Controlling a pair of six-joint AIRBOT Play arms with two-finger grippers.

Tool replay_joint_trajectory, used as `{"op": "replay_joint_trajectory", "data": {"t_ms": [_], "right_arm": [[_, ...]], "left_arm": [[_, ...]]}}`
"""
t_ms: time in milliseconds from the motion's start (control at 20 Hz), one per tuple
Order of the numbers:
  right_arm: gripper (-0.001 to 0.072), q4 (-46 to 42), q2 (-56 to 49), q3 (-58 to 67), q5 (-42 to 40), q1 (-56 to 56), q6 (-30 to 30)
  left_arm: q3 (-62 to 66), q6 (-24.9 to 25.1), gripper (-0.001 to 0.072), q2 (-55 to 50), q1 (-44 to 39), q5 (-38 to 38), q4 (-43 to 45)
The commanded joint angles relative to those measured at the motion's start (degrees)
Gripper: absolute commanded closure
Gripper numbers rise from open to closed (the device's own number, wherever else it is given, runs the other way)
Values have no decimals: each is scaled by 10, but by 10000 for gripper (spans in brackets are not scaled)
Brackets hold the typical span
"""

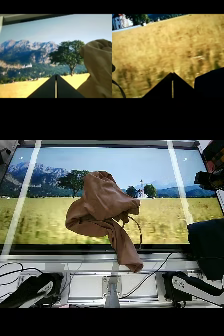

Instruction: Fold the clothes and pants, and hang the long-sleeved shirts on hangers.

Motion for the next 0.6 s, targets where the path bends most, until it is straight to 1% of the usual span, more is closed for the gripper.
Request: {"op": "replay_joint_trajectory", "data": {"t_ms": [0, 550], "right_arm": [[675, 0, 0, 0, 0, 0, 0], [675, 0, 0, 0, 0, 0, -4]], "left_arm": [[0, 0, 690, 0, 0, 0, 0], [0, 0, 690, 0, 0, 0, 0]]}}
